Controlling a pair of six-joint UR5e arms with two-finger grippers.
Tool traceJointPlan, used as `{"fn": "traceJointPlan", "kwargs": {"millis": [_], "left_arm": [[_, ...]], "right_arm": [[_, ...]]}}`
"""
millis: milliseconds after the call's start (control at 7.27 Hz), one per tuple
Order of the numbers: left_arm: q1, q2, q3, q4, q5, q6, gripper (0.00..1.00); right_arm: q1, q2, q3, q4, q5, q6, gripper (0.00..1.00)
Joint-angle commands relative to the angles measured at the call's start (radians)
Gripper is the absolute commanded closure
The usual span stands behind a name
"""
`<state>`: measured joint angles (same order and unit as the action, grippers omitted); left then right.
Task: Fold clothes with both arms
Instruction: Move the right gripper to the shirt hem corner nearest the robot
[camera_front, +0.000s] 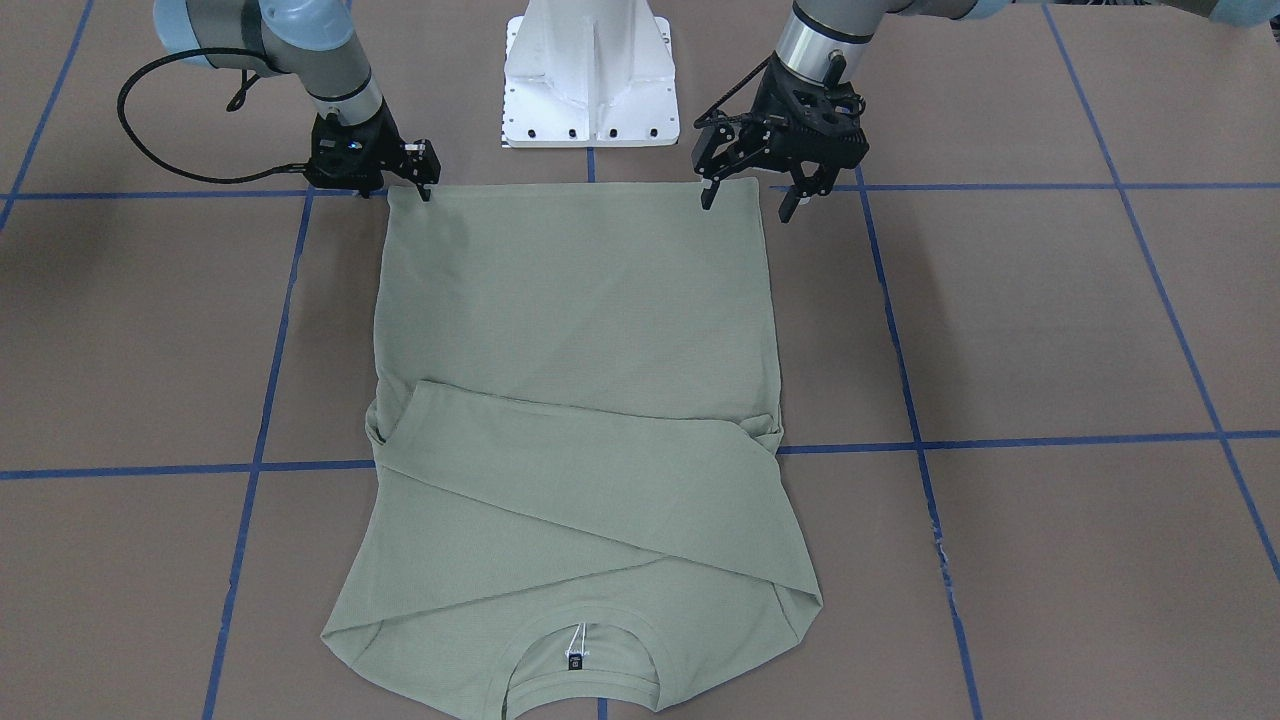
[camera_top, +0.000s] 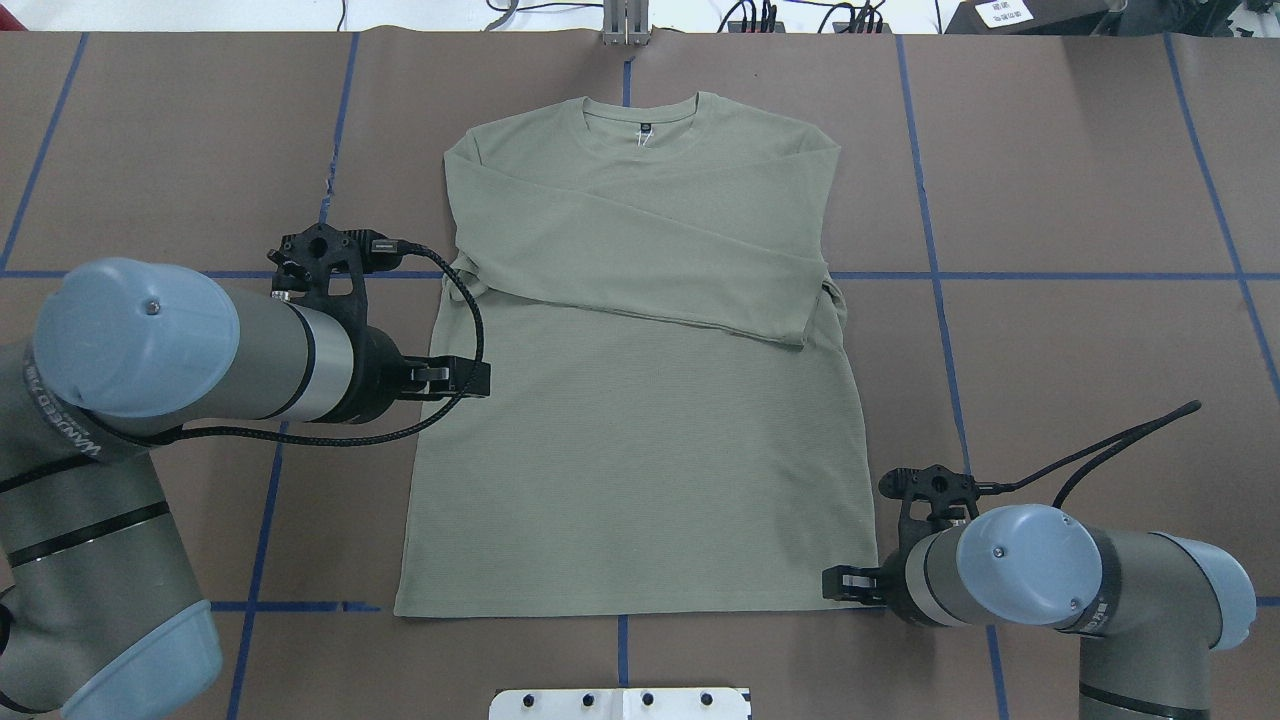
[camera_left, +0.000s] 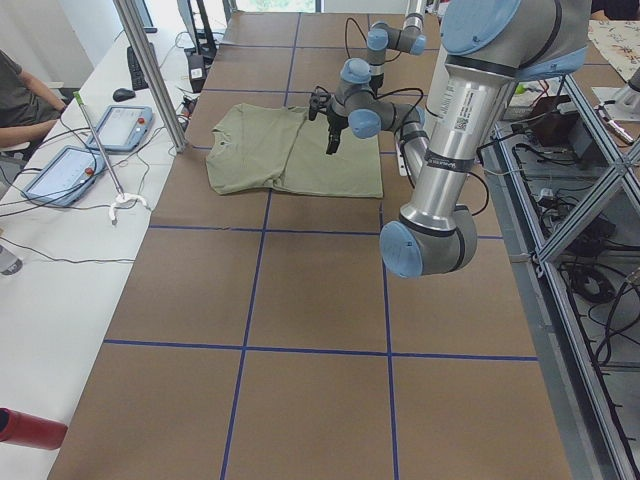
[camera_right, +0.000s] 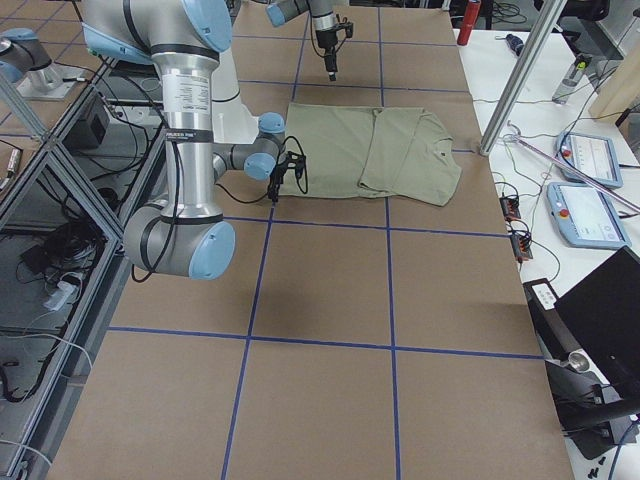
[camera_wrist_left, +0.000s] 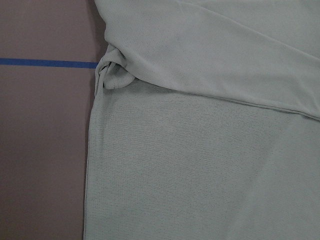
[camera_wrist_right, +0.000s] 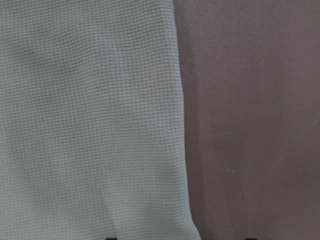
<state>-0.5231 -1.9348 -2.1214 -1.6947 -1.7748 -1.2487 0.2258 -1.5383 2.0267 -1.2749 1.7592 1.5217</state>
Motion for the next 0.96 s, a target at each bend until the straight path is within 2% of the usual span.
{"fn": "traceJointPlan", "kwargs": {"millis": [0, 275, 550, 826], "left_arm": [[0.0, 0.0, 0.0, 0.001, 0.0, 0.0, 0.01], [0.0, 0.0, 0.0, 0.0, 0.0, 0.0, 0.01], [-0.002, 0.0, -0.002, 0.0, 0.0, 0.0, 0.01], [-0.002, 0.0, -0.005, 0.001, 0.0, 0.0, 0.01]], "right_arm": [[0.0, 0.0, 0.0, 0.0, 0.003, 0.0, 0.32], [0.001, -0.003, 0.004, 0.002, 0.02, 0.0, 0.57], [0.003, -0.003, 0.007, 0.002, 0.02, 0.0, 0.93], [0.006, -0.003, 0.023, 0.002, 0.02, 0.0, 1.0]]}}
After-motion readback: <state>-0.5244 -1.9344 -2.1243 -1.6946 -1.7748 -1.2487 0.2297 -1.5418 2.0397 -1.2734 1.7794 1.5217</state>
